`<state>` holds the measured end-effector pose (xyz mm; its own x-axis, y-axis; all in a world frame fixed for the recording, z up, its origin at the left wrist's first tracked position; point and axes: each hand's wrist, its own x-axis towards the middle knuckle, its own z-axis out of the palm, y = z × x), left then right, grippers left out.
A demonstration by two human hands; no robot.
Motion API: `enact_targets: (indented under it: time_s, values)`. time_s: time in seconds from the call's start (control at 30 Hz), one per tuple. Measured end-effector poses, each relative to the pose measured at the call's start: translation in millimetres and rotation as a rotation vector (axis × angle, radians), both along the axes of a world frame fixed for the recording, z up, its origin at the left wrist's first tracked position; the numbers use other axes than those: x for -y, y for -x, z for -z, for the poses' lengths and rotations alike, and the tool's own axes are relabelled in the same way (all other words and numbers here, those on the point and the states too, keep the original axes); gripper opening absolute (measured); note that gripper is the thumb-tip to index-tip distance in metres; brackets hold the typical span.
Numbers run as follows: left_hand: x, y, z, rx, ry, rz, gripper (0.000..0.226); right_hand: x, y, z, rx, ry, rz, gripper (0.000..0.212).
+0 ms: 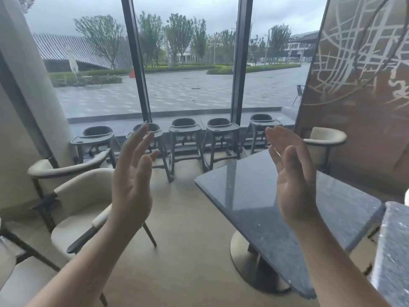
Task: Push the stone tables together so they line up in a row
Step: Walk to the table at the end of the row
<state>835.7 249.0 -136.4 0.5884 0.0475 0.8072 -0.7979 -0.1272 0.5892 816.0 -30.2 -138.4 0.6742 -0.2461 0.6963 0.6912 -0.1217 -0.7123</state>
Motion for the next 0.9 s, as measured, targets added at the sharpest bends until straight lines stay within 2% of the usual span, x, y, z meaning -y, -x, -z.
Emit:
enact_targets:
  time_s: [0.37,0.67,0.9]
  values:
    - [-9,-311,13,-0.102,0.012,0.104,0.048,-4,-286,11,-0.094,-0.035,0.101,0.048]
    - [5,-569,44,-0.113,-0.049,0.297,0.059,-10,-485,53,-0.139,-0.074,0.314,0.051]
    - [21,-755,52,-0.180,-0.120,0.478,0.054,-20,-609,69,-0.198,-0.142,0.525,0.051]
